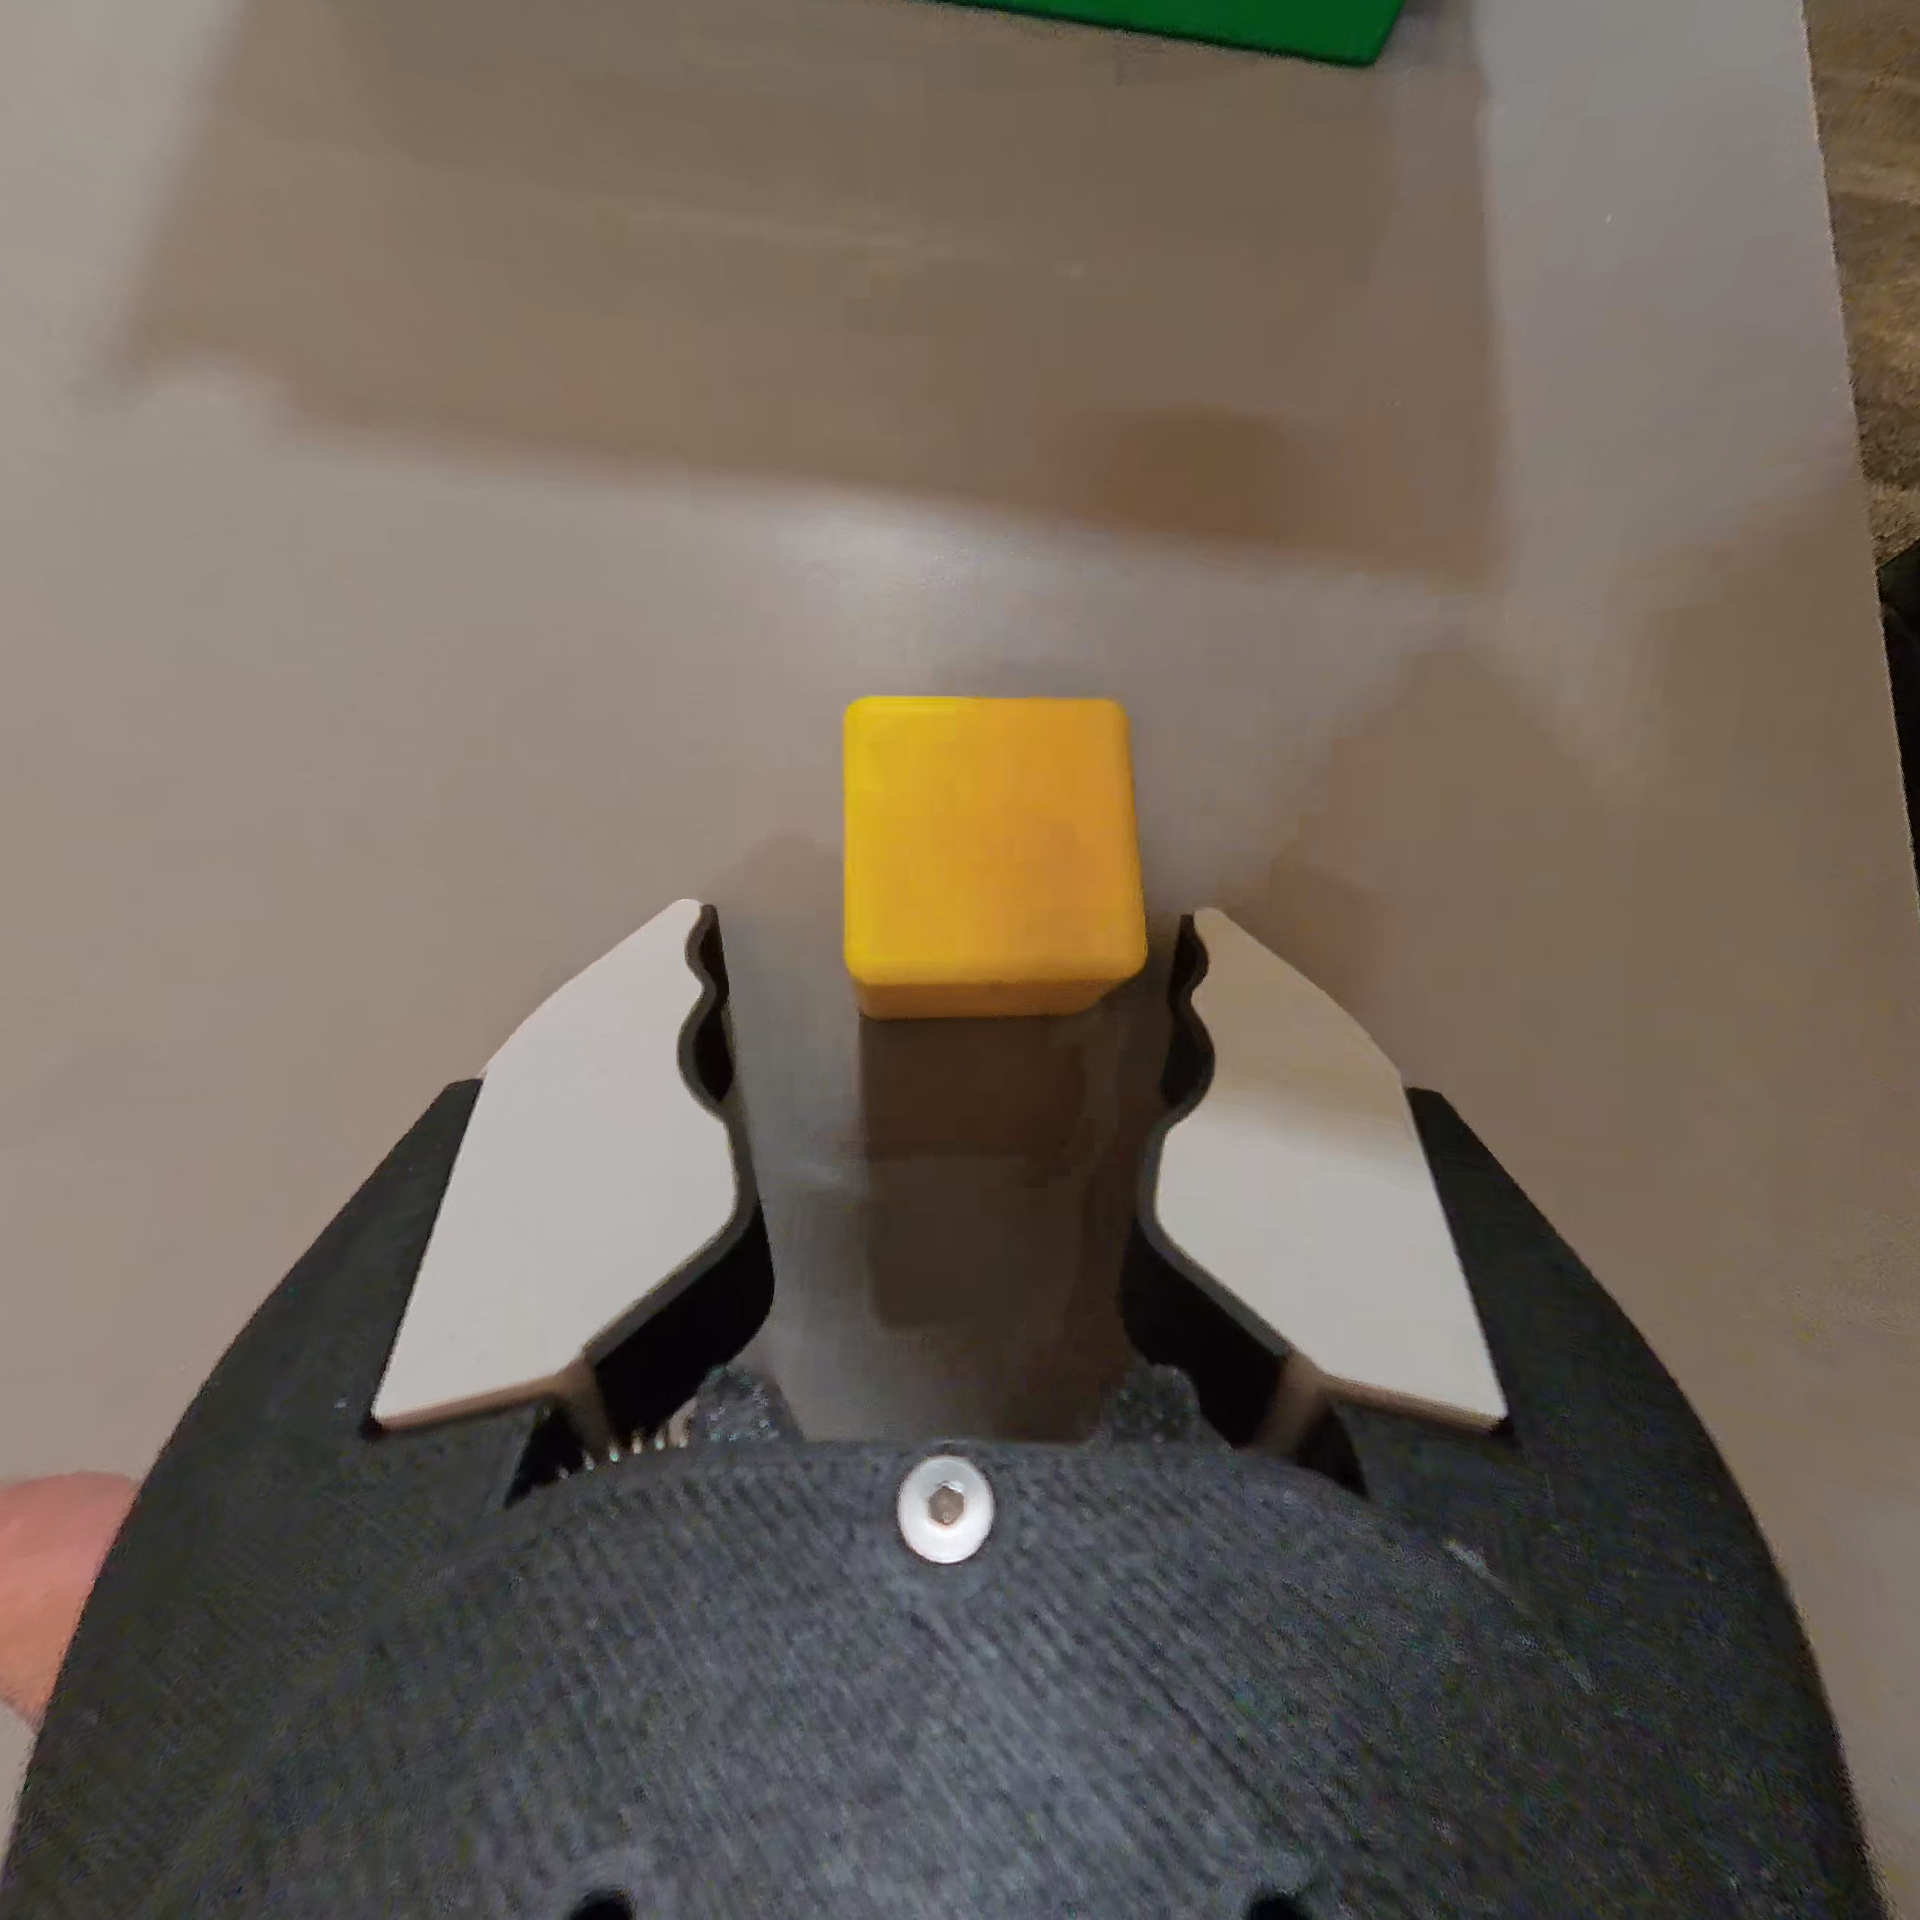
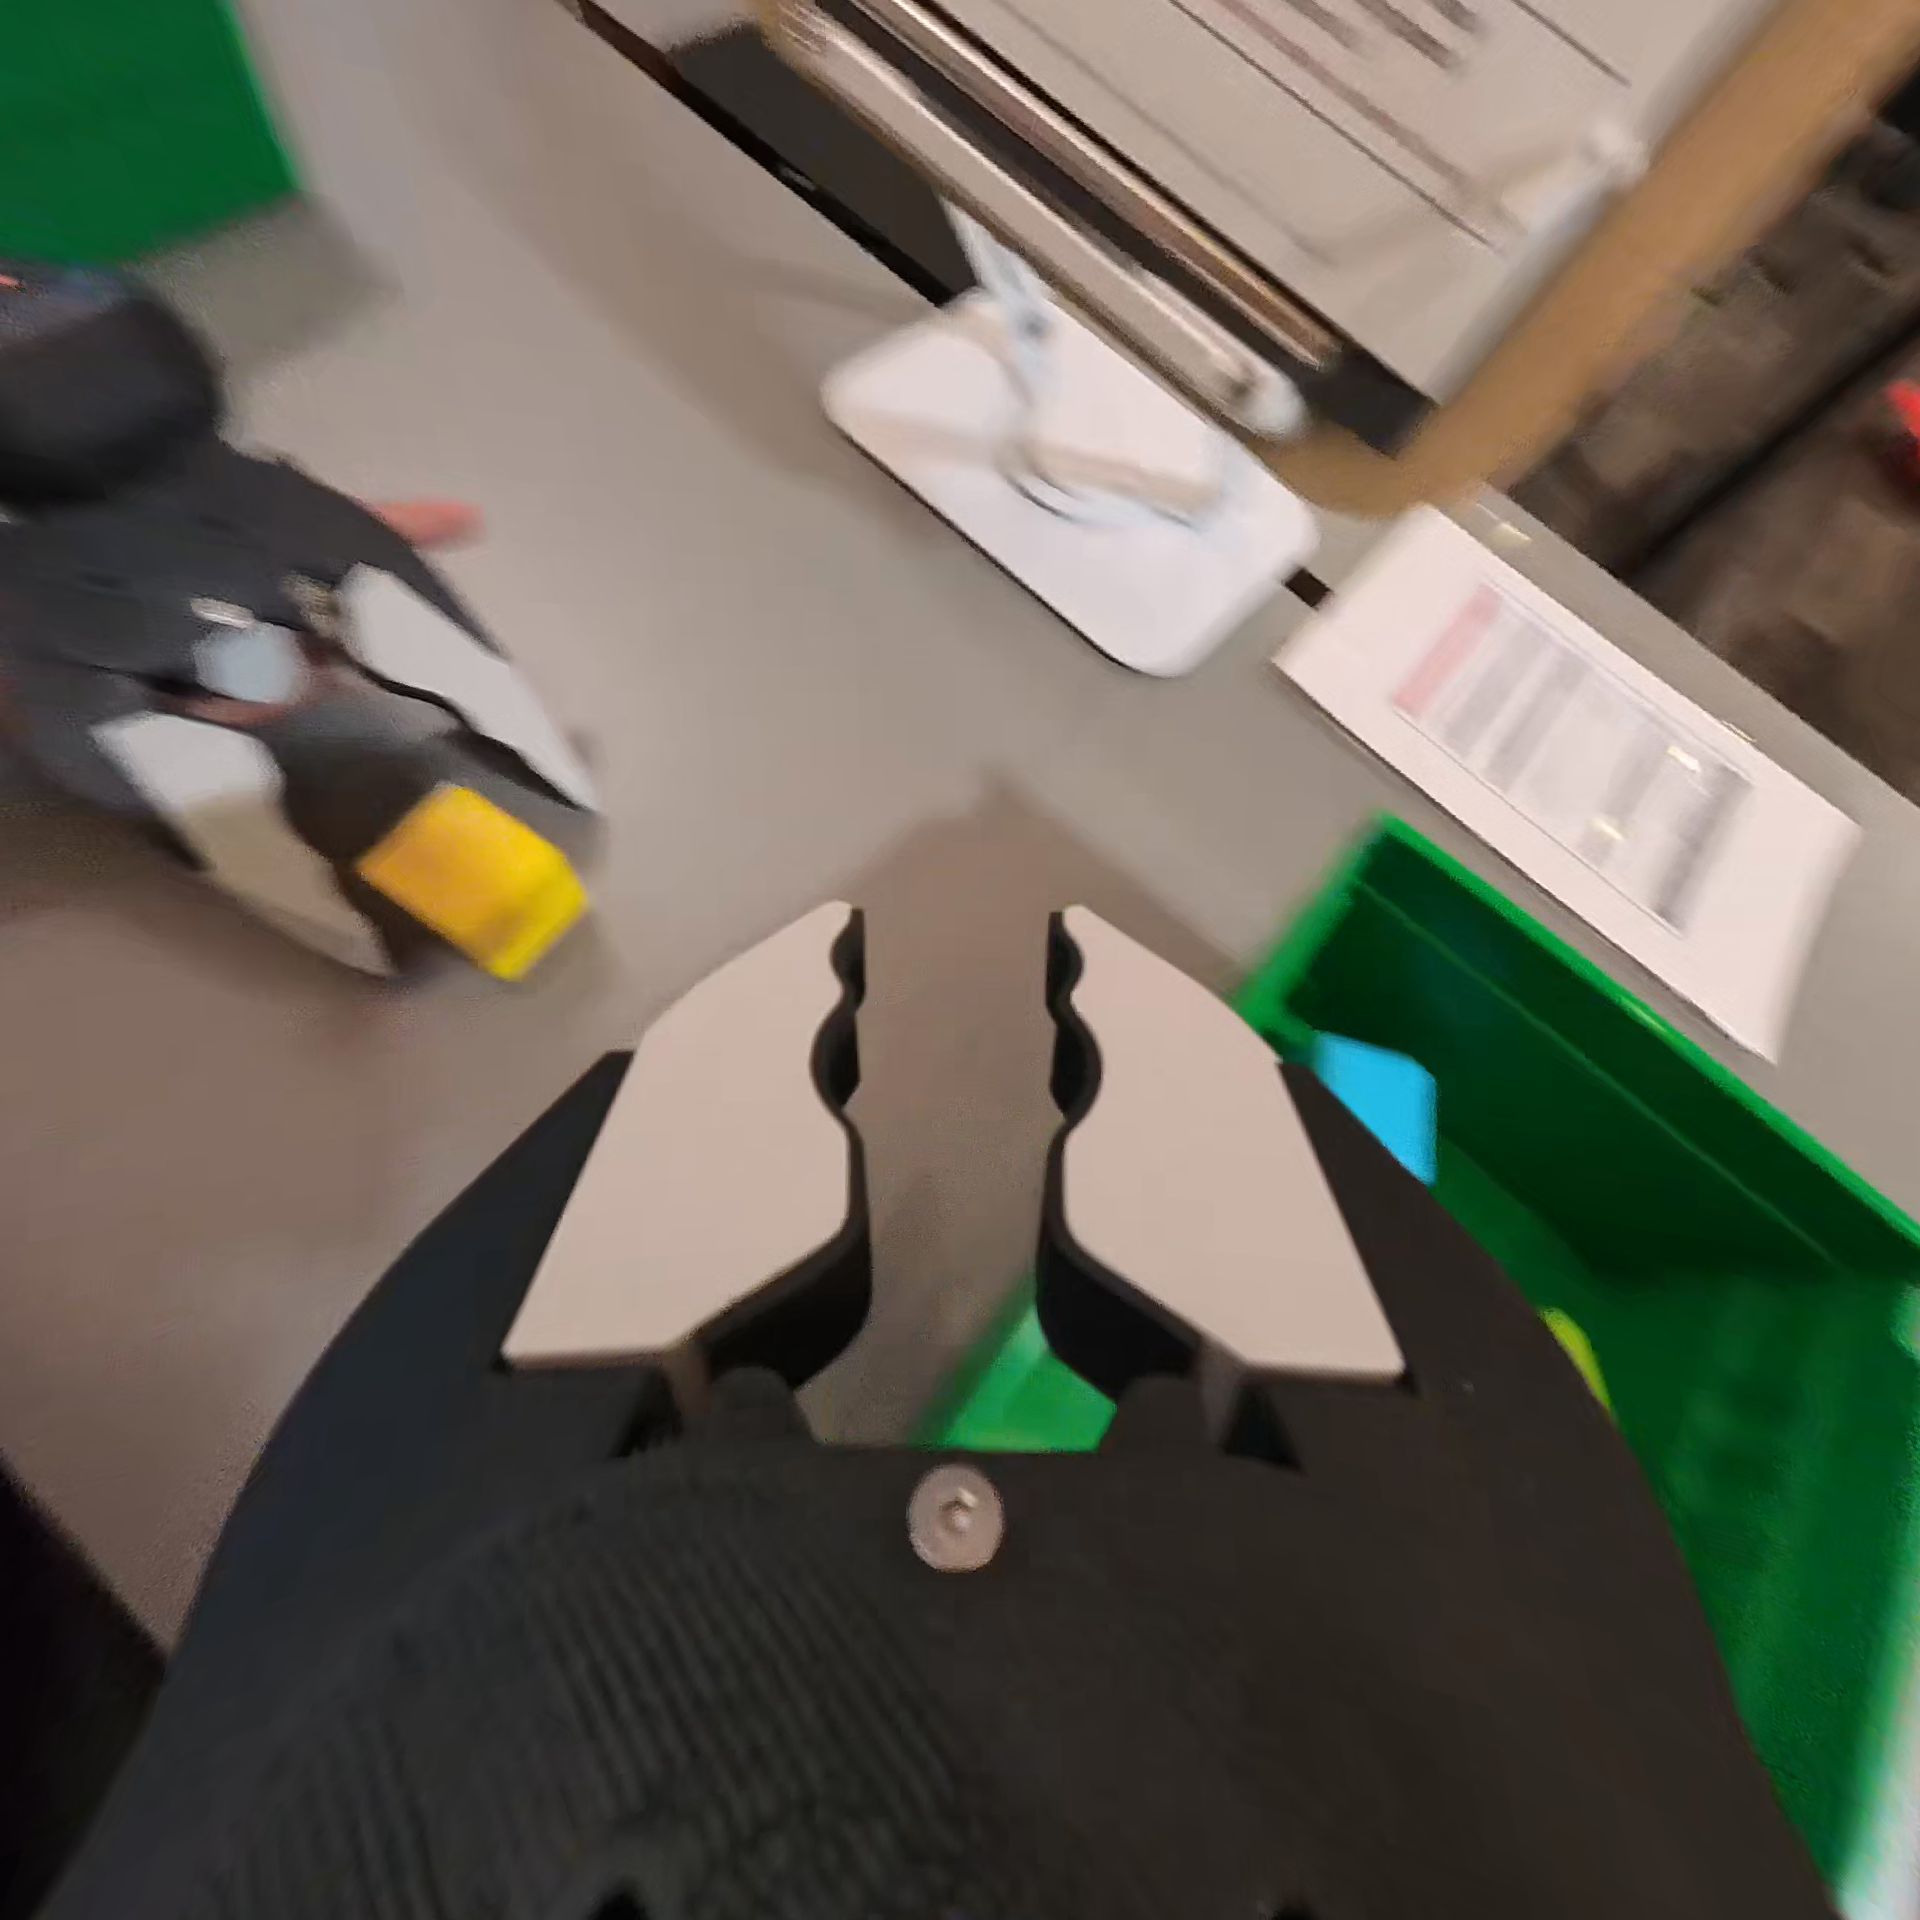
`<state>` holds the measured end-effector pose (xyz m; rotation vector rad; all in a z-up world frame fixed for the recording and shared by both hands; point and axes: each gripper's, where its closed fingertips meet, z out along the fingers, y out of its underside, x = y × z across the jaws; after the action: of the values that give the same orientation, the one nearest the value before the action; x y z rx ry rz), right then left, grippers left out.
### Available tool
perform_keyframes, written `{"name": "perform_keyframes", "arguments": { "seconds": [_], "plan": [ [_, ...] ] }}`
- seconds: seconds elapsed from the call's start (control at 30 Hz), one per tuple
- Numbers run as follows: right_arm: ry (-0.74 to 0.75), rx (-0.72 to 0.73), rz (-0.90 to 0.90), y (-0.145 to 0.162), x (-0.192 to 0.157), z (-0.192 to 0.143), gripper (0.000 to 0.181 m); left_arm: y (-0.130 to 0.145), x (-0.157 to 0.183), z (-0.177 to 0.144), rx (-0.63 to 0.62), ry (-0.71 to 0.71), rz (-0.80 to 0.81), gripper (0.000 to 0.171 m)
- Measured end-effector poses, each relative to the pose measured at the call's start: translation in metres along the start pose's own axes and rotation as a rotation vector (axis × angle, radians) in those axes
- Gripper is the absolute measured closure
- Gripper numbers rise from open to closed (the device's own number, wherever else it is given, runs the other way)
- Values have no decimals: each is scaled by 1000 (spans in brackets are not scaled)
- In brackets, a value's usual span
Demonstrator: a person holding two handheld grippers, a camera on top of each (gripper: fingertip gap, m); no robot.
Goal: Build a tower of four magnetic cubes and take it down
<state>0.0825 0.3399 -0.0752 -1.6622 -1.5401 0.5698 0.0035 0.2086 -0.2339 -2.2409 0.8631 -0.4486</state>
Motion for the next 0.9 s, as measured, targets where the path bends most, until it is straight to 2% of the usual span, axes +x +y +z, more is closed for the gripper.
{"name": "perform_keyframes", "arguments": {
  "seconds": [0.07, 0.13, 0.33, 0.37, 0.43, 0.6, 0.7, 0.9],
  "plan": [
    [-116, 41, -38, -14, -44, 17, 142, 0, 1, -2, 8, 16, -11, 88],
    [-207, 35, -86, -15, -84, 39, 136, 2, 1, -3, 6, 27, -16, 86],
    [-329, -73, -278, 33, -155, 102, 128, 8, 0, -3, -28, 18, -20, 81],
    [-349, -34, -266, 31, -162, 105, 132, 8, 0, -2, -30, 15, -16, 81],
    [-346, 23, -236, 25, -164, 108, 123, 8, 0, -2, -31, 15, -14, 80],
    [-392, -10, -197, 33, -167, 111, 112, 8, 0, -3, -27, 21, -22, 80],
    [-445, 6, -158, 31, -172, 107, 112, 8, 0, -2, -28, 20, -20, 80],
    [-458, -14, -135, 40, -172, 113, 116, 9, 0, -2, -33, 16, -14, 80]
  ]
}}
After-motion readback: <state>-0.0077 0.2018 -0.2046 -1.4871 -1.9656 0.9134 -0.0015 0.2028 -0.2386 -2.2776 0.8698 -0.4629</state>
